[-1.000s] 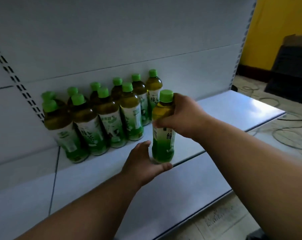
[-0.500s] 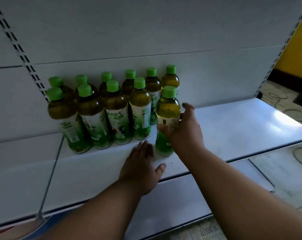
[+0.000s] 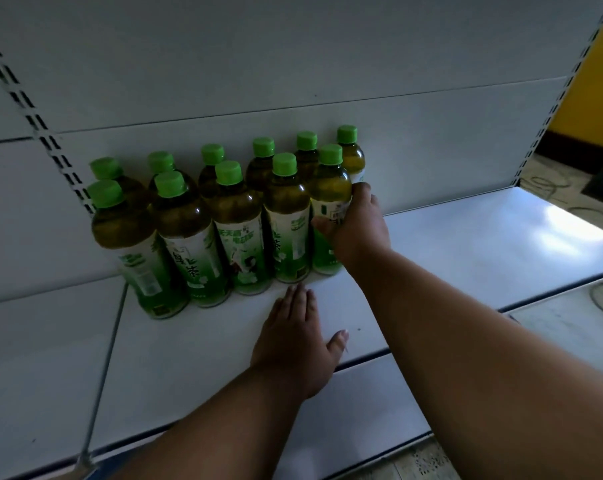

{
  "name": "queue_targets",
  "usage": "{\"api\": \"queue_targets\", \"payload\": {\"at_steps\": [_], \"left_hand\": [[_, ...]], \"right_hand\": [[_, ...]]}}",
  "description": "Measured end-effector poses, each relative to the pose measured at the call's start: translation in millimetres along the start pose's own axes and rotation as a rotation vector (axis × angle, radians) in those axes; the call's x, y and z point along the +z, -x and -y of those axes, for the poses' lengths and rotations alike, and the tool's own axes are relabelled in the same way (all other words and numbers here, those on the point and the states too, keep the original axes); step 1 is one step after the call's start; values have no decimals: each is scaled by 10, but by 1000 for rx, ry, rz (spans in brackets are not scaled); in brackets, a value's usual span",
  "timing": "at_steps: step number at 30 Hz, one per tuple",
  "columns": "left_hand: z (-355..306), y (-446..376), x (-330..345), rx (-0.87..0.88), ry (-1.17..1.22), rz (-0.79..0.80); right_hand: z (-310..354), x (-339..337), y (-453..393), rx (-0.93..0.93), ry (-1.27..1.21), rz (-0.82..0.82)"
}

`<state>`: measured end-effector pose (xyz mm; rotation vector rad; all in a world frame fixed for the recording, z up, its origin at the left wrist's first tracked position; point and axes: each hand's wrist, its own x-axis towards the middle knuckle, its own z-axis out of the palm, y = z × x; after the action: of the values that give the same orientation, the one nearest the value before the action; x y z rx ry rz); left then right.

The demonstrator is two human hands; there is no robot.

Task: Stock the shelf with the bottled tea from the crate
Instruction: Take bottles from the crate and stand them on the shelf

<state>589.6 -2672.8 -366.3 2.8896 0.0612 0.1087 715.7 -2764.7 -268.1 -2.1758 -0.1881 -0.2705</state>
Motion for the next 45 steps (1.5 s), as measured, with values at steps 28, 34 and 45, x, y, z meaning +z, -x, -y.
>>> {"api": "queue_targets", "payload": {"at_steps": [28,34,45], "left_hand": [[-2362,1381,251,736,-124,309],[-2712,1298,1077,851,-193,392],[-3039,1234,2289,1005,-302,505]], "right_hand": [[-1743,-2925,3403,853,638,193],[-2796,-2597,3641,1133,454,106],[-4298,-2008,3757,1450,176,54]]}}
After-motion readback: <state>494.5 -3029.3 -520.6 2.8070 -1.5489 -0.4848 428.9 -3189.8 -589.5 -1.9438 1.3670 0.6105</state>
